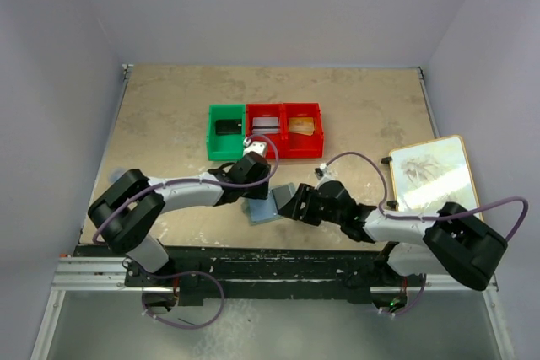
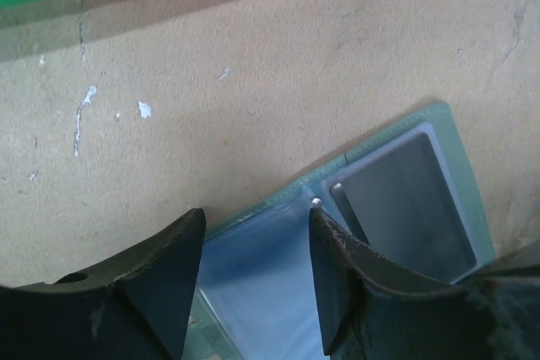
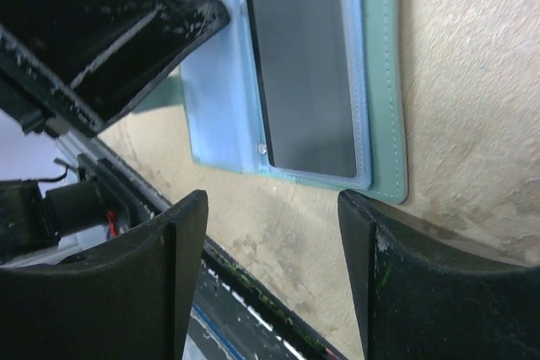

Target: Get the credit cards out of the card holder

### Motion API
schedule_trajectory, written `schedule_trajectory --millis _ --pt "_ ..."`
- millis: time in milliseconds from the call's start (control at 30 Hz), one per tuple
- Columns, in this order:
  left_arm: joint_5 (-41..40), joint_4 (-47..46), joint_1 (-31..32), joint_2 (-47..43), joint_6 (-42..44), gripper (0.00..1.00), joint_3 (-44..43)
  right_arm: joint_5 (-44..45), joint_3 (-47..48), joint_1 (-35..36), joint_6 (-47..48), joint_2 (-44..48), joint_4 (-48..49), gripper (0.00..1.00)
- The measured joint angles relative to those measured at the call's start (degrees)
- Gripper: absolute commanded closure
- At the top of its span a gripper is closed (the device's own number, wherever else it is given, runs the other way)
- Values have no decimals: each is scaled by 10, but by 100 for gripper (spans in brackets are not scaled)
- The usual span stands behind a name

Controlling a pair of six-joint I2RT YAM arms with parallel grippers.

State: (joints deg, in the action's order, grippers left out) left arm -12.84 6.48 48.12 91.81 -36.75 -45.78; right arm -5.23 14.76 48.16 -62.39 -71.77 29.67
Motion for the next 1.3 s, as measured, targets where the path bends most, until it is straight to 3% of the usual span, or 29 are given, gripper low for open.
schedule_trajectory --millis 333,733,1300 --pt "47 -79 7 -84 -53 53 110 32 28 -17 -3 -9 -37 32" --pt "7 -103 122 -134 -139 55 167 35 117 -58 61 -90 -68 32" --pt "8 -210 207 -102 -242 56 188 -94 247 -61 182 -243 -37 39"
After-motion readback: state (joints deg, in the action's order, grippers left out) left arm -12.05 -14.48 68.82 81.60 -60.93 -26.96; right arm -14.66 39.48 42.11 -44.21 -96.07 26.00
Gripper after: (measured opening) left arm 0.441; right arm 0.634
